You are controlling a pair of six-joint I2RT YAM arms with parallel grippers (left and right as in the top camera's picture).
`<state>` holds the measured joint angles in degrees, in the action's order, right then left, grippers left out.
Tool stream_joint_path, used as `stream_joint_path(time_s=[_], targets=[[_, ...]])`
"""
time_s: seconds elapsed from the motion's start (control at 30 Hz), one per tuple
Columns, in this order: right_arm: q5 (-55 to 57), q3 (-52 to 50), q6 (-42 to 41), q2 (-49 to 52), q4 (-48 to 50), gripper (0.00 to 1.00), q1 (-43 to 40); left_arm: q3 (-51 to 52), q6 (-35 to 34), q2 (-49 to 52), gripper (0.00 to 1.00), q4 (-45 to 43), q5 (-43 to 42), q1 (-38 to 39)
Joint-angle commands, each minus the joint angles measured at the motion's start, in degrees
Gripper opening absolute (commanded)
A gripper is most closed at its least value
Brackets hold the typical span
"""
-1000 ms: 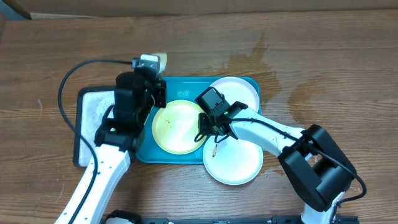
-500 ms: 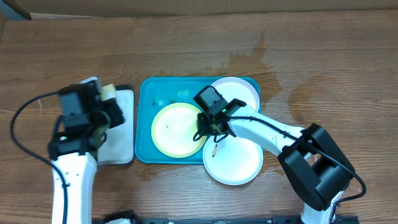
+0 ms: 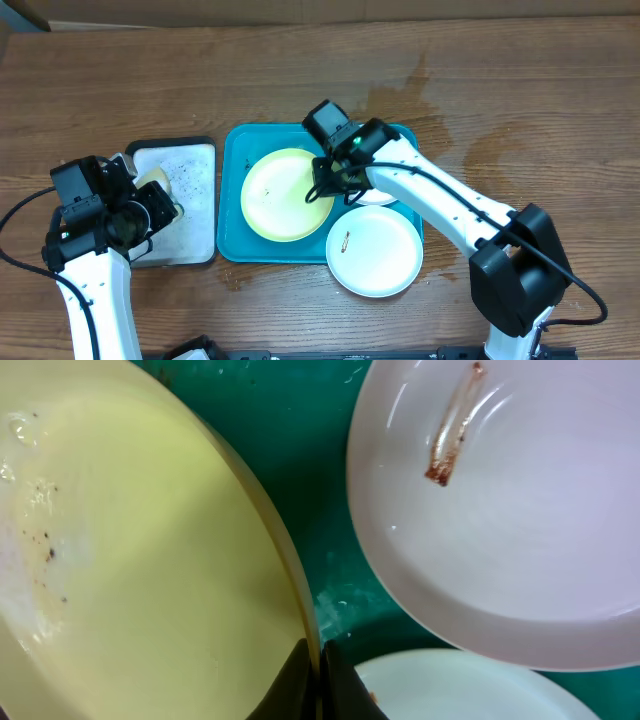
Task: Clean dirty plates on tray and stack at the side
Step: 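Move the sponge back to the soapy dark tray with the left gripper, then lift the yellow plate with the right gripper and flip it over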
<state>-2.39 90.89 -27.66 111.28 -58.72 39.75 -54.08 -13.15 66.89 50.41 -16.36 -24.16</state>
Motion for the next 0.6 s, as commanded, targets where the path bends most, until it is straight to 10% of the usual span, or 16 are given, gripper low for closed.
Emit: stream_joint_path(time_s=[0.0, 0.57], targets=[[0.7, 3.91, 4.0, -1.57, -3.17, 0.04, -2.12, -3.17, 3.39, -0.92, 0.04, 1.4, -1.42, -0.35], [8.46, 14.01, 13.16, -1.57, -14.38, 0.04, -5.64, -18.64, 4.15, -0.92, 0.04, 11.37, -4.52, -0.35]])
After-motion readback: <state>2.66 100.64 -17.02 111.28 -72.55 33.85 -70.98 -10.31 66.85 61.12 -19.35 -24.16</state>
